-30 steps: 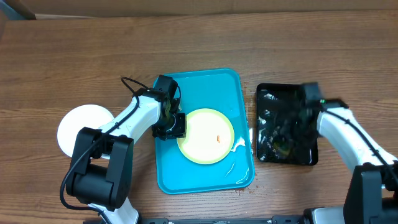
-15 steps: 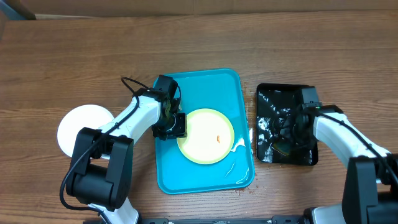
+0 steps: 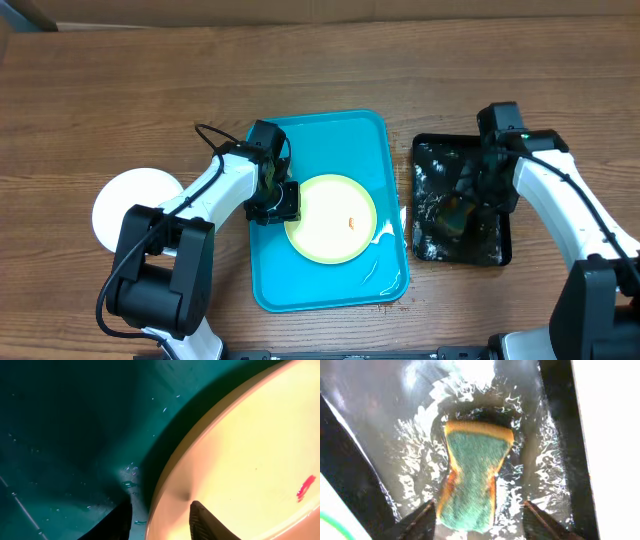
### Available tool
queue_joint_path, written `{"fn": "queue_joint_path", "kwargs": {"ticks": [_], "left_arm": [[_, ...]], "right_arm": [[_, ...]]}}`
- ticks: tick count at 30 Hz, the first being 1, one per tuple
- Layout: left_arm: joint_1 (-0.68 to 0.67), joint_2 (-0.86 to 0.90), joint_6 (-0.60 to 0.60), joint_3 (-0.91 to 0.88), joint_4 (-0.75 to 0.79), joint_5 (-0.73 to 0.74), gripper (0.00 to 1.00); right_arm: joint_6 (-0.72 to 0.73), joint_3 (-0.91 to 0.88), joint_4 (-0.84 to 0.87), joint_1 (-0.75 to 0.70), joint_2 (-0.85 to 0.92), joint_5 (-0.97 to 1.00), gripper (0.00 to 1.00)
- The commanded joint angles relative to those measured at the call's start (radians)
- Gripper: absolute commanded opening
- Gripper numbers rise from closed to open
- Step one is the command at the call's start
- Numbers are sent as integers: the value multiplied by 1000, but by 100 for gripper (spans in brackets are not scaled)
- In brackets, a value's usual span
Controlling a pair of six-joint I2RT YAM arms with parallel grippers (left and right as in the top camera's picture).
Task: Clean dirty plates on tray and stack at the side
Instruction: 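Dip and wet the sponge in the black tray water with right gripper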
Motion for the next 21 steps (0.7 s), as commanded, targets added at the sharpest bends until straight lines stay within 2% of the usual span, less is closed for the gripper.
{"fn": "queue_joint_path", "kwargs": {"ticks": [1,4,8,11,14,17,19,21], "left_arm": [[-2,-7,-10,-9,3,-11,40],[-2,-7,0,-9,10,-14,40],[-2,-7,5,-10,37,-70,41],[-2,-7,6,-10,53,-85,43],[-3,-7,24,-10,55,-83,43],[-4,-7,75,-10,59,-82,43],[-4,-7,113,-12,77,-83,43],[-4,-7,126,-20,106,-82,39]], "right_arm": [[-6,-17,-16,2,-16,-28,59],[-5,-74,37,2,-15,-87,57],[25,-215,217,2,-12,-101,52],[44,-289,317,2,-6,-99,31],[47,-292,318,2,-6,-100,9],[47,-291,301,2,-6,-100,4],[46,-274,267,2,-7,-100,4],[20,-240,222,2,-10,-100,4]]}}
